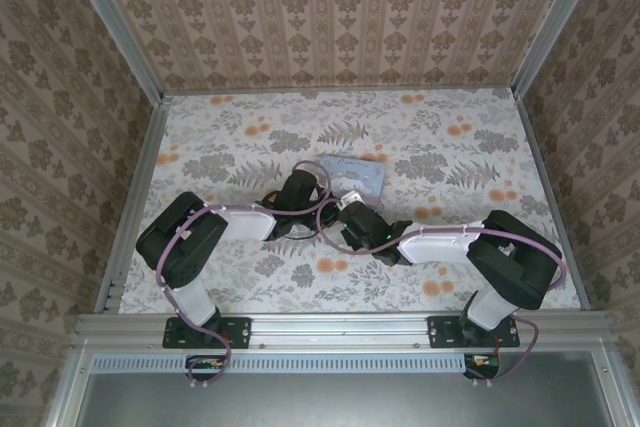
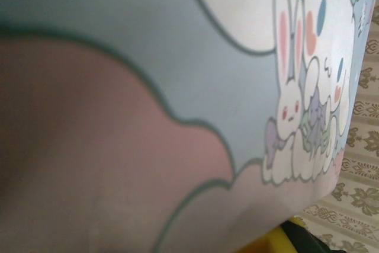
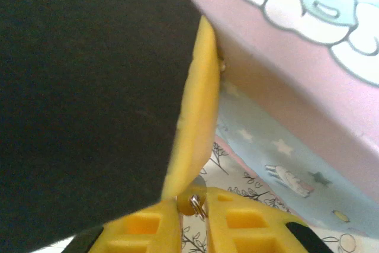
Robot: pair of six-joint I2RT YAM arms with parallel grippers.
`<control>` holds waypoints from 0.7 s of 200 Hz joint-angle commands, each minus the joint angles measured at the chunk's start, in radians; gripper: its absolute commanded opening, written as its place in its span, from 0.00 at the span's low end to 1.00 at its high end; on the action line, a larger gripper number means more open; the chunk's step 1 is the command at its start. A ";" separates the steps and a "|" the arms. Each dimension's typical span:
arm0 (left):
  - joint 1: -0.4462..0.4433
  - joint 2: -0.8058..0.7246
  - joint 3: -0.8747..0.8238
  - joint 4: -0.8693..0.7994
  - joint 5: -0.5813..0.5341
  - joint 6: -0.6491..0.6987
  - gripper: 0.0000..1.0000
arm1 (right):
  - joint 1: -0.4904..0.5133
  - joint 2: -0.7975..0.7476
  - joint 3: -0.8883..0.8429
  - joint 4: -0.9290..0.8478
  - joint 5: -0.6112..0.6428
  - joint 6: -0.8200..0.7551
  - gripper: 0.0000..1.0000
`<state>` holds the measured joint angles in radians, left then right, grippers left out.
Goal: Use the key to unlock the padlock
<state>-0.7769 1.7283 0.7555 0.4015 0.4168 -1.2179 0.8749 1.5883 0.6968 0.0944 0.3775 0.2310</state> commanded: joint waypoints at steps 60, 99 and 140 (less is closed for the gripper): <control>-0.027 0.041 -0.009 -0.010 0.048 -0.020 0.00 | -0.202 -0.080 -0.060 0.260 -0.565 0.276 0.00; -0.020 0.038 -0.002 -0.019 0.050 -0.019 0.00 | -0.227 -0.100 -0.070 0.229 -0.608 0.289 0.31; -0.007 0.018 -0.004 -0.039 0.052 -0.009 0.00 | -0.237 -0.186 -0.131 0.171 -0.578 0.275 0.41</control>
<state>-0.7792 1.7439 0.7555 0.4187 0.4080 -1.2102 0.6437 1.4765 0.5938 0.2367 -0.1852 0.4980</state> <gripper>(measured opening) 0.091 0.406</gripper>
